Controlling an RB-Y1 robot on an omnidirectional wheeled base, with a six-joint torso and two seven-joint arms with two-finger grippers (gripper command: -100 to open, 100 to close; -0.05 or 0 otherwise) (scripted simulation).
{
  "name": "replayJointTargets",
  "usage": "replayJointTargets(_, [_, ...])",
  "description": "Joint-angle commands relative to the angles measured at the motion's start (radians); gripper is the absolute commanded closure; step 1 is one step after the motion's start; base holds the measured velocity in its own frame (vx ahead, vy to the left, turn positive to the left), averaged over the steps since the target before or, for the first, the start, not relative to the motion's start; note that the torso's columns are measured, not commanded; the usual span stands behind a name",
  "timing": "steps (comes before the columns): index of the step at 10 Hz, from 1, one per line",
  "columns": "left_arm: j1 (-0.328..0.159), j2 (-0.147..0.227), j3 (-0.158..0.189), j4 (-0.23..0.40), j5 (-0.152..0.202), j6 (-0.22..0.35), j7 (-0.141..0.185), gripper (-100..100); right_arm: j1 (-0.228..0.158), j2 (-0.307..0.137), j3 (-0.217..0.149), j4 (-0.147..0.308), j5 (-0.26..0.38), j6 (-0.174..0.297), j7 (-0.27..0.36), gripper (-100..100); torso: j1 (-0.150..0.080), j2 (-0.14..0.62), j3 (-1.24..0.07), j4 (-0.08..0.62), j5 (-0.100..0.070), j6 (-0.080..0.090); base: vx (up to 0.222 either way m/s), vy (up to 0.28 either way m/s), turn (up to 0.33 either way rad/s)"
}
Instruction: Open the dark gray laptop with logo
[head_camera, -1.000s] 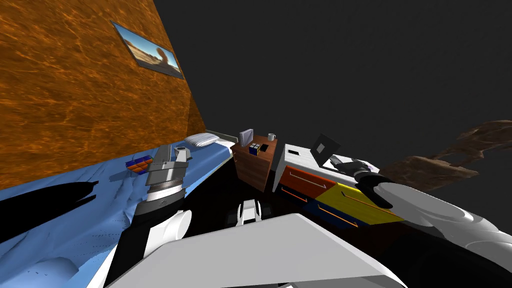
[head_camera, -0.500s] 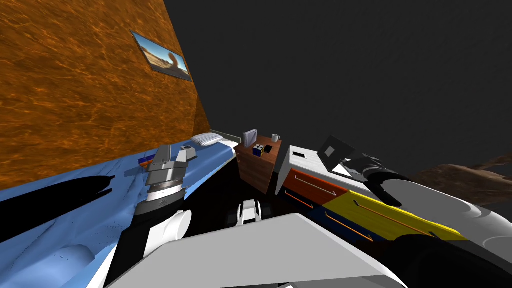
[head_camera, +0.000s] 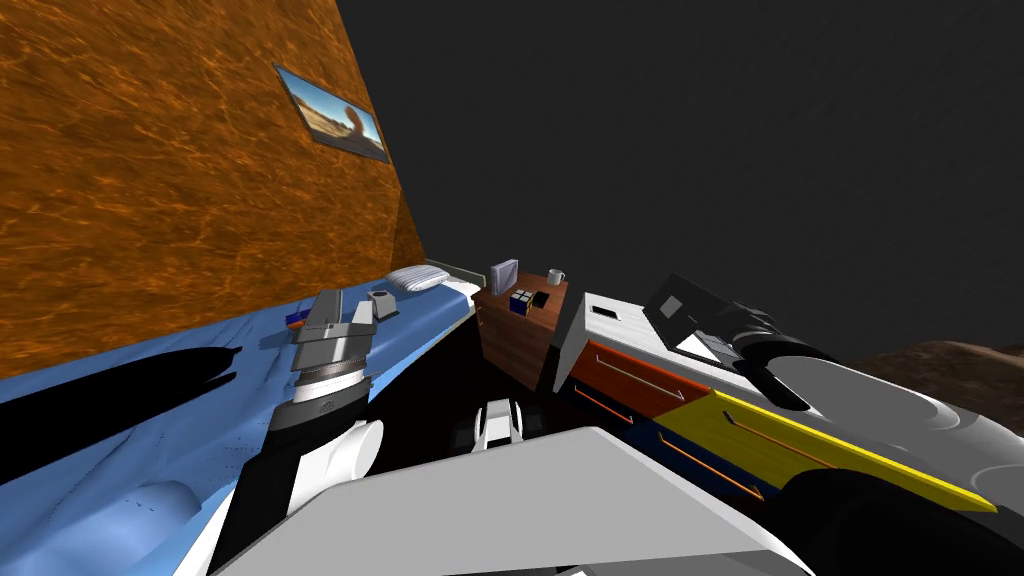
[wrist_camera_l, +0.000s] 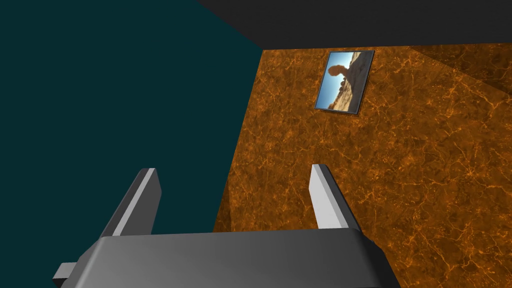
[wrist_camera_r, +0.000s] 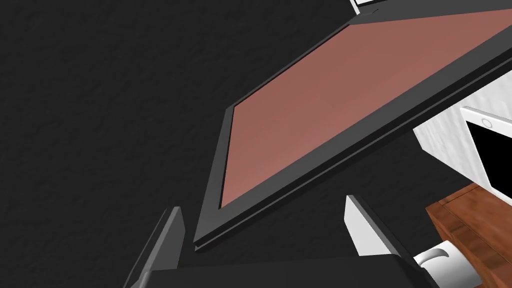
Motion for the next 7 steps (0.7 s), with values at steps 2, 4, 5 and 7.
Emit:
replayJointTargets(2, [0.000, 0.000, 0.000, 0.000, 0.000, 0.000, 0.000, 0, -0.043, 0.022, -0.006, 0.013, -0.050, -0.024, -0.030, 100, -0.004, 0.000, 0.000, -0.002, -0.004, -0.001, -0.077, -0.061, 0.040])
replayJointTargets(4, [0.000, 0.000, 0.000, 0.000, 0.000, 0.000, 0.000, 0, -0.085, 0.046, -0.008, 0.023, -0.099, -0.051, -0.060, 100, -0.010, 0.001, 0.002, -0.001, -0.006, 0.004, -0.119, -0.097, 0.055])
replayJointTargets(5, [0.000, 0.000, 0.000, 0.000, 0.000, 0.000, 0.000, 0, -0.099, 0.053, -0.008, 0.026, -0.116, -0.060, -0.070, 100, -0.011, 0.001, 0.002, -0.001, -0.008, 0.006, -0.086, -0.081, 0.027])
replayJointTargets(7, [0.000, 0.000, 0.000, 0.000, 0.000, 0.000, 0.000, 0, -0.127, 0.069, -0.009, 0.033, -0.149, -0.078, -0.089, 100, -0.012, -0.002, 0.000, -0.003, -0.009, 0.007, -0.074, -0.057, 0.018])
